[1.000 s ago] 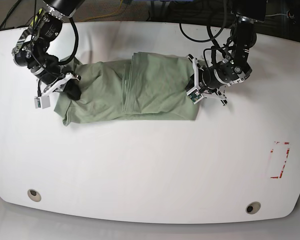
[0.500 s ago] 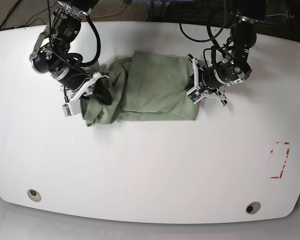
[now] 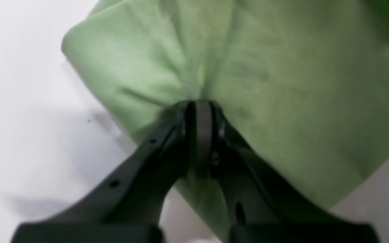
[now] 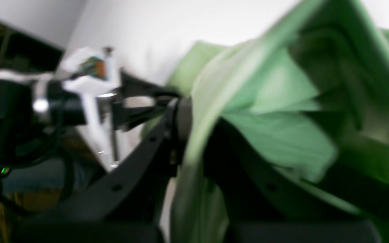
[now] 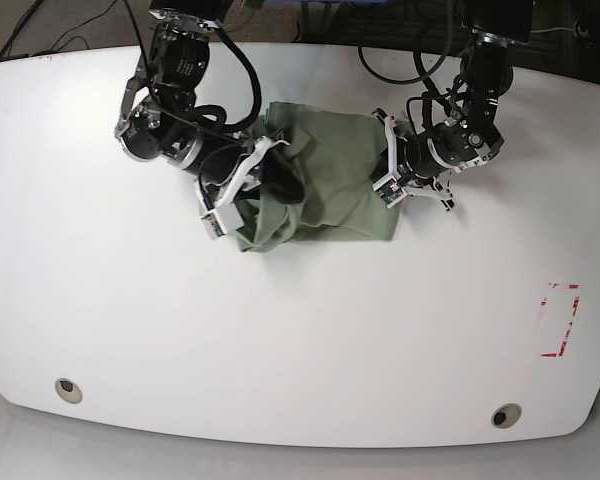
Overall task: Layout the t-shirt on the table in an organized manner, then fold the t-shirt properly
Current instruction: 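Fold the held end over toward the left gripper with the right gripper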
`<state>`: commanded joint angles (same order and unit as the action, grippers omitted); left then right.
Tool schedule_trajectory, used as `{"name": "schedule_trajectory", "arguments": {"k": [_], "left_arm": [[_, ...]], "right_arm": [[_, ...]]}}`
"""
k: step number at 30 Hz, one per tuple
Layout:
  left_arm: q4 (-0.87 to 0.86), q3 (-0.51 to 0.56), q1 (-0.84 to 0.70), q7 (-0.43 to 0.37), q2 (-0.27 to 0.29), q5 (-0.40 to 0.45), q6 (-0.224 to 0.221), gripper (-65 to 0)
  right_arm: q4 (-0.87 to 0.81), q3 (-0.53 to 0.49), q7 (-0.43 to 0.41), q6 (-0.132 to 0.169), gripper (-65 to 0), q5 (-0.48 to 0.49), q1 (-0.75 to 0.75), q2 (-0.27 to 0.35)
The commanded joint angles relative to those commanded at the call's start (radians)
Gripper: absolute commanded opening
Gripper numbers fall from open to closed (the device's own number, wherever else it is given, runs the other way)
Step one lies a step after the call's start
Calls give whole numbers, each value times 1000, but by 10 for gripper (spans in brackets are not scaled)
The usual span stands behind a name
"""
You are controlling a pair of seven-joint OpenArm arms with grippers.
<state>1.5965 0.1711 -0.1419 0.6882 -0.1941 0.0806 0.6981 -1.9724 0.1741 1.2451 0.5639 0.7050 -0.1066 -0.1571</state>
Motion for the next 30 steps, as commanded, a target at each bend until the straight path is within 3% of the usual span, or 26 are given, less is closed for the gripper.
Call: {"name": "schedule_trajectory", "arguments": {"k": [9,18,23,28,30], "left_arm": [[2,0,0,0,2,0,0,-624],[3,0,2,0,2,-2,0,-624],[5,0,2,0,2,-3,0,-624],[9,-32,2,-2,3,-3,0,-624],[9,-49,3,-2,5,-5,0,-624]], "right_arm": [[11,-123,-38,0,-650,-63,20,0],[115,-135,-40,-2,-644,-66,75,0],[152,-135,-40,-5,-518,-66,103,0],[152,-135,-40,-6,-317,-66,124,0],[152,-137,-40,-6,-272,-66,130,0]]}}
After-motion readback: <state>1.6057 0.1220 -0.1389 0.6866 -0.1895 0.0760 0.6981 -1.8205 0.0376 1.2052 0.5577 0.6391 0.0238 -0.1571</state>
